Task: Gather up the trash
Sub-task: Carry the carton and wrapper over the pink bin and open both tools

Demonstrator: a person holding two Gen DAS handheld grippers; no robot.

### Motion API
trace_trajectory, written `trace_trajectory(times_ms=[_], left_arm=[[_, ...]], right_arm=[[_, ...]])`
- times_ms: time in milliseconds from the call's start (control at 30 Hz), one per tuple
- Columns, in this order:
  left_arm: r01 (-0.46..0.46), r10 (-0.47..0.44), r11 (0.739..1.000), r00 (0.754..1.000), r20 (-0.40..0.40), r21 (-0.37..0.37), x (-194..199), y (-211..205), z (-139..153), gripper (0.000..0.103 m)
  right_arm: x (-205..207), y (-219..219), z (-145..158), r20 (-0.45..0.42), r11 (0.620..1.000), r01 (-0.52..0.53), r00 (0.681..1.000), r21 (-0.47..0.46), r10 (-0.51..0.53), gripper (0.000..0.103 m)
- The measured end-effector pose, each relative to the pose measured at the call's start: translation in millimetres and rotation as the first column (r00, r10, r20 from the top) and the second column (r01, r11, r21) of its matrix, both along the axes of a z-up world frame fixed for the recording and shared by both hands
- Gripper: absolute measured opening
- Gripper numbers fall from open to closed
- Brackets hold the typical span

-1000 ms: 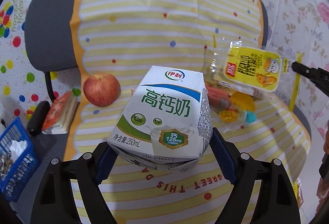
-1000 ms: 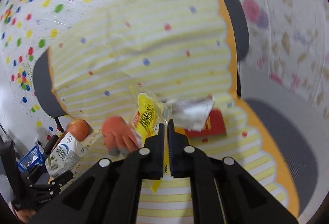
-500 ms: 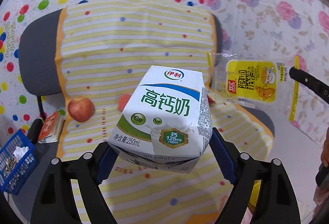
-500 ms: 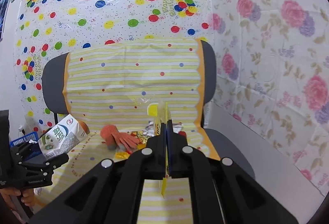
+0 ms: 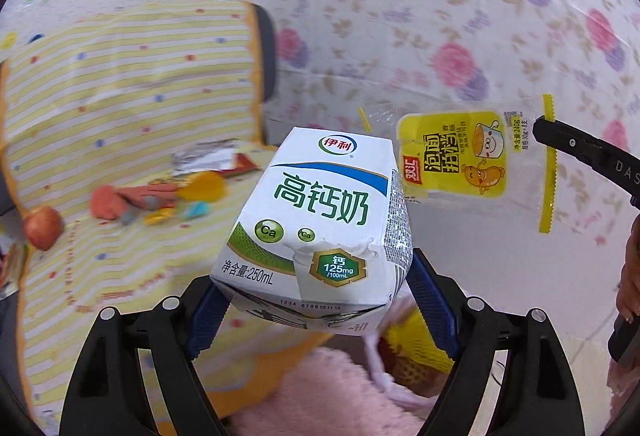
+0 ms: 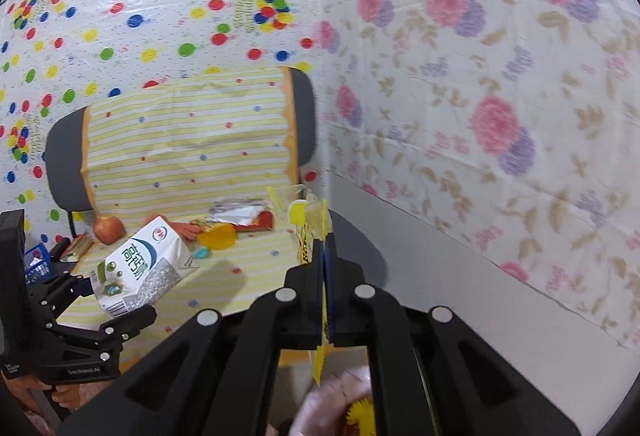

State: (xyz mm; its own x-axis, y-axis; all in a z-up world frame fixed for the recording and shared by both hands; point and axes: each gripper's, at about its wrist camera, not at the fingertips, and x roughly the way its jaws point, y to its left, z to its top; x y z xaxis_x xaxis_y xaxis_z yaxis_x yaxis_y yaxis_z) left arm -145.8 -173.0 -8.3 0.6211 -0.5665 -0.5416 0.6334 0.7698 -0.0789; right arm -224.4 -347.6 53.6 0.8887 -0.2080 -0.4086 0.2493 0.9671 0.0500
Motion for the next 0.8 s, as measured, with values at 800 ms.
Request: trace_trajectory(times_ms=[800], left_arm=[[0.274, -0.245, 0.945, 0.955, -0.168, 0.177, -19.5, -131.9, -86.7, 0.084]], right_arm=[[-40.0, -56.7, -117.9, -0.318, 0.974, 0.196, 0.936, 0.111, -0.152, 0.002]])
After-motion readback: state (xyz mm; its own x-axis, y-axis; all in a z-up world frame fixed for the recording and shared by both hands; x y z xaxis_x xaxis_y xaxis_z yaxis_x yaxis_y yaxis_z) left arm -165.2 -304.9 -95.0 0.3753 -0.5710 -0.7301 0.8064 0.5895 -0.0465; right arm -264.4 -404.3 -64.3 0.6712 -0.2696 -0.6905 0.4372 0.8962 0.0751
